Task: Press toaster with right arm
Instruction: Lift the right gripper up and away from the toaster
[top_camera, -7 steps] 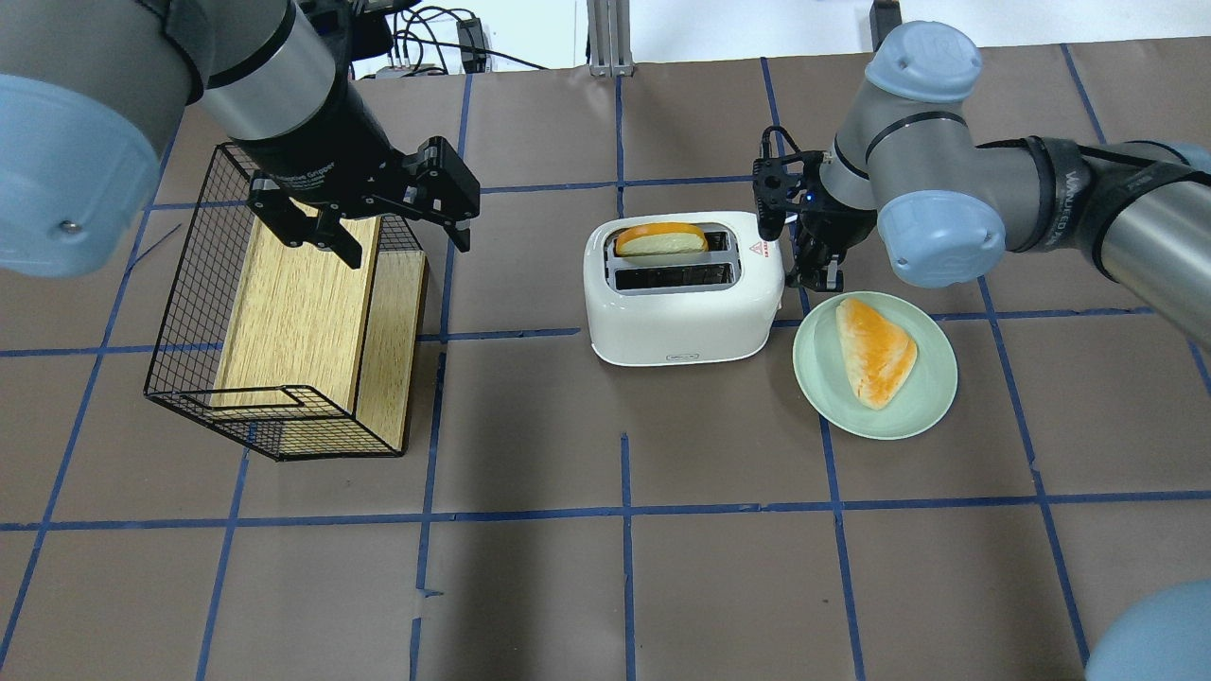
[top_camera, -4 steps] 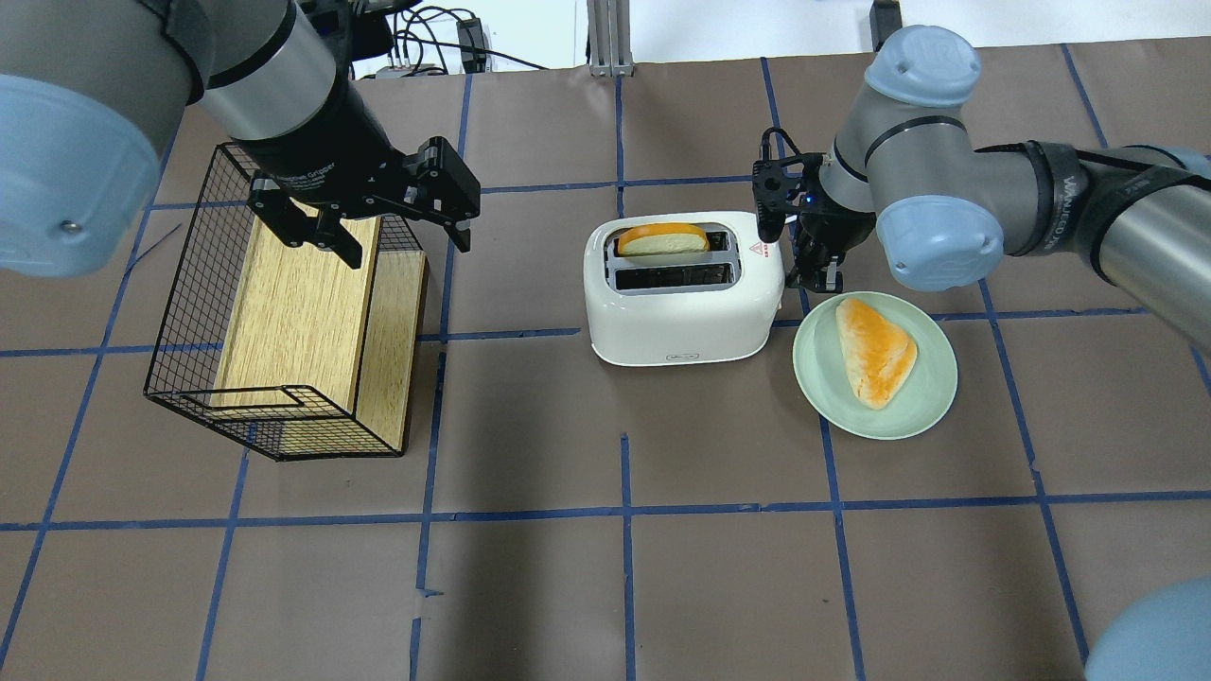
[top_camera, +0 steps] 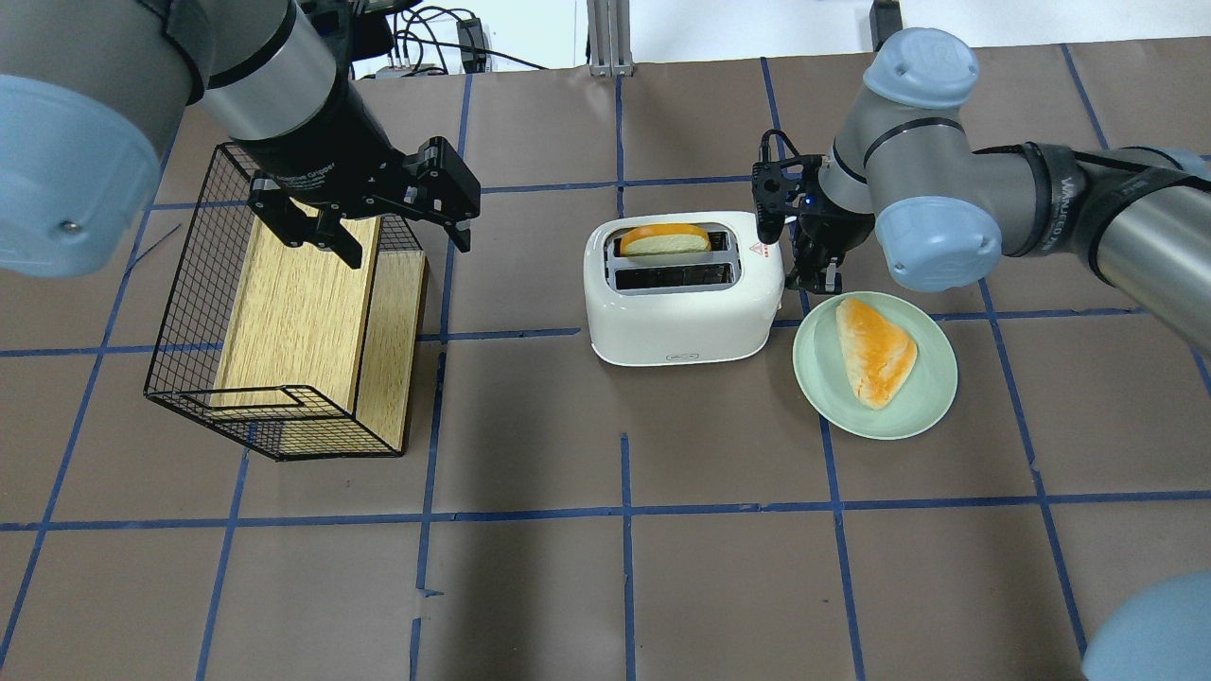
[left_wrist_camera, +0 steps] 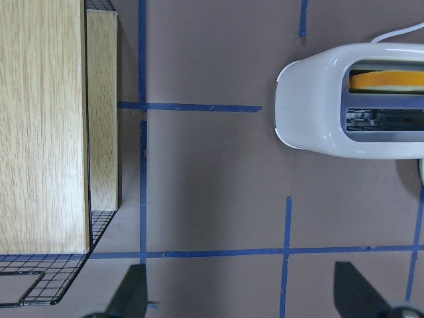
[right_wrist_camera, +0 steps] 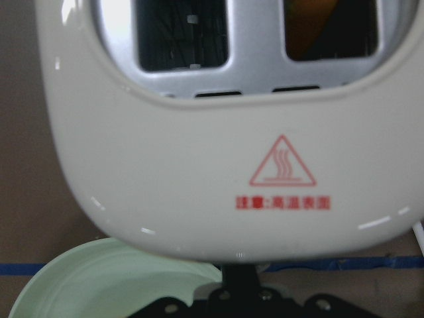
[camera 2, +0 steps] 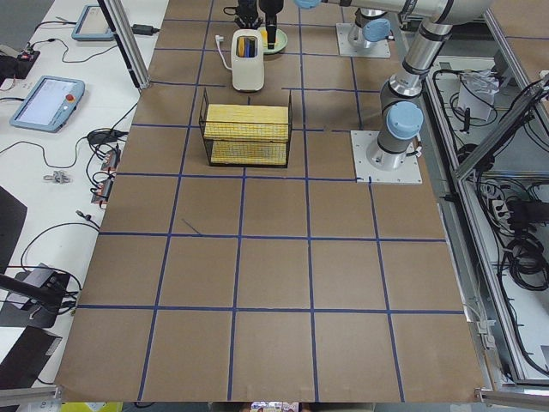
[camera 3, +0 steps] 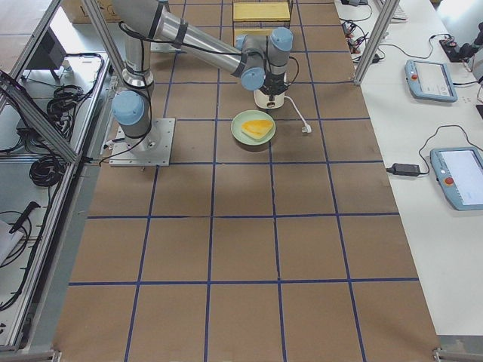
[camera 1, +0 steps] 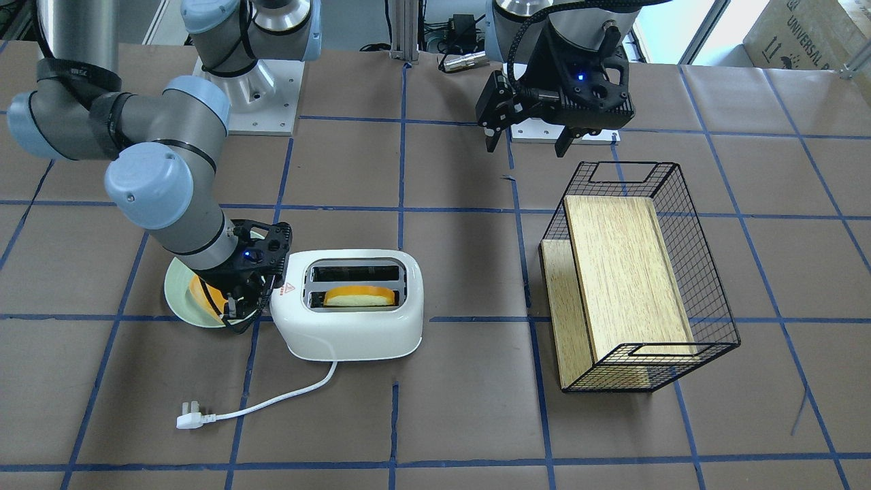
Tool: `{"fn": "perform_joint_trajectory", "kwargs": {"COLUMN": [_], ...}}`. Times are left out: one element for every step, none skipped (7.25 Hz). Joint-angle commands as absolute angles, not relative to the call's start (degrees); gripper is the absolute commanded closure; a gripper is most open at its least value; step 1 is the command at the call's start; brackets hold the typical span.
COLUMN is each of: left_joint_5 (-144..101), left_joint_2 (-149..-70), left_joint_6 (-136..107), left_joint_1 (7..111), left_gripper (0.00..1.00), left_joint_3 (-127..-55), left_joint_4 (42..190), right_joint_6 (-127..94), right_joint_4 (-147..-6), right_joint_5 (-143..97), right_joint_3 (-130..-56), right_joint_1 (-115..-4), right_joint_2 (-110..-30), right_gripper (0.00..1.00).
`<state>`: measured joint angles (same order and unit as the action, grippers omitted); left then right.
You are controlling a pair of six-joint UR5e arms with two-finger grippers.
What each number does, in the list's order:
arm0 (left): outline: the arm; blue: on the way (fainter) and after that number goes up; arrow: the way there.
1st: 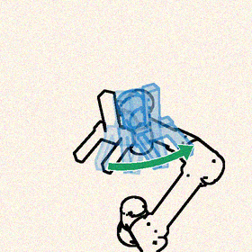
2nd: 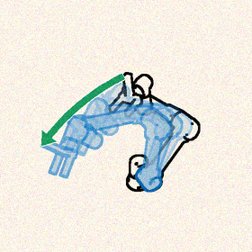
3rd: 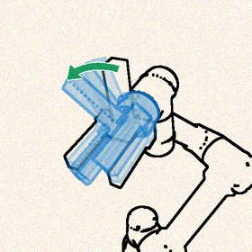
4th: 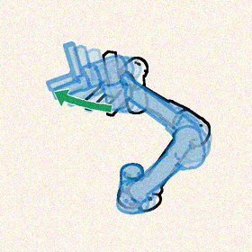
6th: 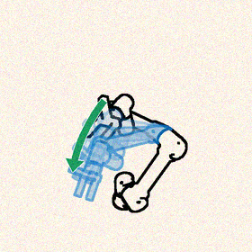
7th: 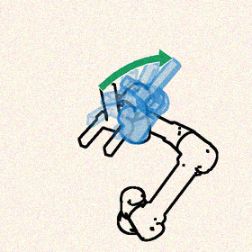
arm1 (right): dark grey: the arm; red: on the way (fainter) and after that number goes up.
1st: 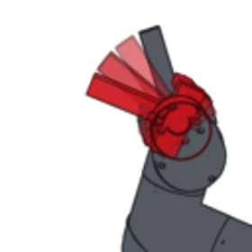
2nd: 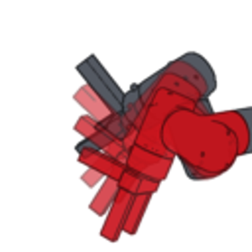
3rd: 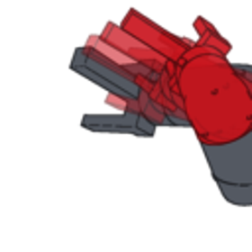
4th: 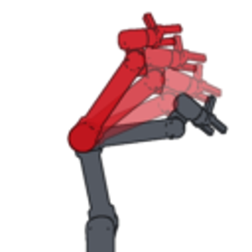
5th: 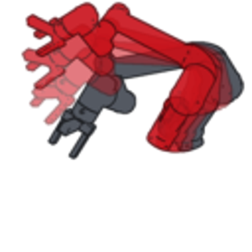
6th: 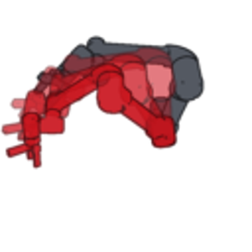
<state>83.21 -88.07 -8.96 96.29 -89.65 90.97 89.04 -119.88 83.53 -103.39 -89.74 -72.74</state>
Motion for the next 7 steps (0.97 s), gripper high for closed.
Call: {"fn": "perform_joint_trajectory", "kwargs": {"left_joint_5": [83.2,83.2,83.2,83.2,83.2,83.2,83.2], "left_joint_2": [-88.1,-88.1,-88.1,-88.1,-88.1,-88.1,-88.1], "left_joint_6": [-9.0,-9.0,-9.0,-9.0,-9.0,-9.0,-8.9], "left_joint_1": [96.2,96.3,96.3,96.3,96.3,96.2,96.2], "left_gripper": [0.0,0.0,0.0,0.0,0.0,0.0,0.0], "left_joint_3": [-89.6,-89.6,-89.6,-89.6,-89.6,-89.6,-89.6], "left_joint_4": [91.0,91.0,91.0,91.0,91.0,91.0,91.0], "right_joint_6": [88.9,86.6,78.9,77.0,71.5,63.1,49.9], "right_joint_4": [-119.9,-119.5,-119.1,-116.0,-111.7,-108.2,-105.1], "right_joint_5": [83.8,84.3,84.8,86.8,86.9,86.9,87.1], "right_joint_3": [-103.3,-102.2,-100.5,-97.9,-95.5,-93.6,-93.2], "right_joint_1": [-89.7,-89.3,-88.7,-89.2,-89.3,-89.3,-89.3], "right_joint_2": [-72.8,-73.4,-74.0,-76.4,-78.6,-80.8,-82.9], "right_gripper": [0.86,0.47,0.01,0.0,0.0,0.0,0.0]}}
